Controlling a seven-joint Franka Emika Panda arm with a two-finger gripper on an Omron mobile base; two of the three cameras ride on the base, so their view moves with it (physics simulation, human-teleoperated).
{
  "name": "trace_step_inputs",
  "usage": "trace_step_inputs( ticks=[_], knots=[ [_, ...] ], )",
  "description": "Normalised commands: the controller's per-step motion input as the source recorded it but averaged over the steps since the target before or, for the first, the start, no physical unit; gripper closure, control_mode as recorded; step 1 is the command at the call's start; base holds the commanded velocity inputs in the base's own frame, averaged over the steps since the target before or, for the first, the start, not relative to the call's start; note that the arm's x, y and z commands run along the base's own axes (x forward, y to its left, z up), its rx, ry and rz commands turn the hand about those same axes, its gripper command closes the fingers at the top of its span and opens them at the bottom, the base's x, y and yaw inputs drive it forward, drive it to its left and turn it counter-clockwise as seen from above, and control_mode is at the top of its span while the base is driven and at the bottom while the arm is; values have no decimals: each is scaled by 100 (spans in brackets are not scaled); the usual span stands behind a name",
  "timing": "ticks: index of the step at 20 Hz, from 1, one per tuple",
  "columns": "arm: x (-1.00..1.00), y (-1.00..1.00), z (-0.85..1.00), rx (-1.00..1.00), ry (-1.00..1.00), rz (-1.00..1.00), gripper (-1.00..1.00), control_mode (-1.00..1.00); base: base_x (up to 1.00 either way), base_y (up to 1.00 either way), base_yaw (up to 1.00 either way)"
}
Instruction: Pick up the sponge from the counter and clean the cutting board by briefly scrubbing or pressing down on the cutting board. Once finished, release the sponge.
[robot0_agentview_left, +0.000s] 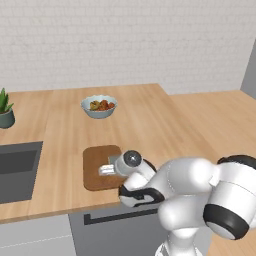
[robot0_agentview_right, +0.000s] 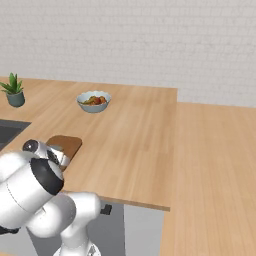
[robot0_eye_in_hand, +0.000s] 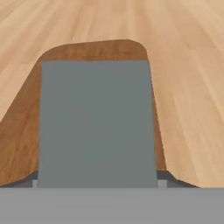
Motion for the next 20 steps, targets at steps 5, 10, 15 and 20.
trace_step_inputs(
  ticks=[5, 10, 15, 20],
  knots=[
    [0, -75, -9, 0, 1, 0, 100, -100, 0, 0, 0],
    [8, -80, -13, 0, 2, 0, 100, -100, 0, 0, 0],
    [52, -100, -26, 4, 13, 0, 100, -100, 0, 0, 0],
    [70, -100, -41, 14, 19, 0, 100, -100, 0, 0, 0]
  ],
)
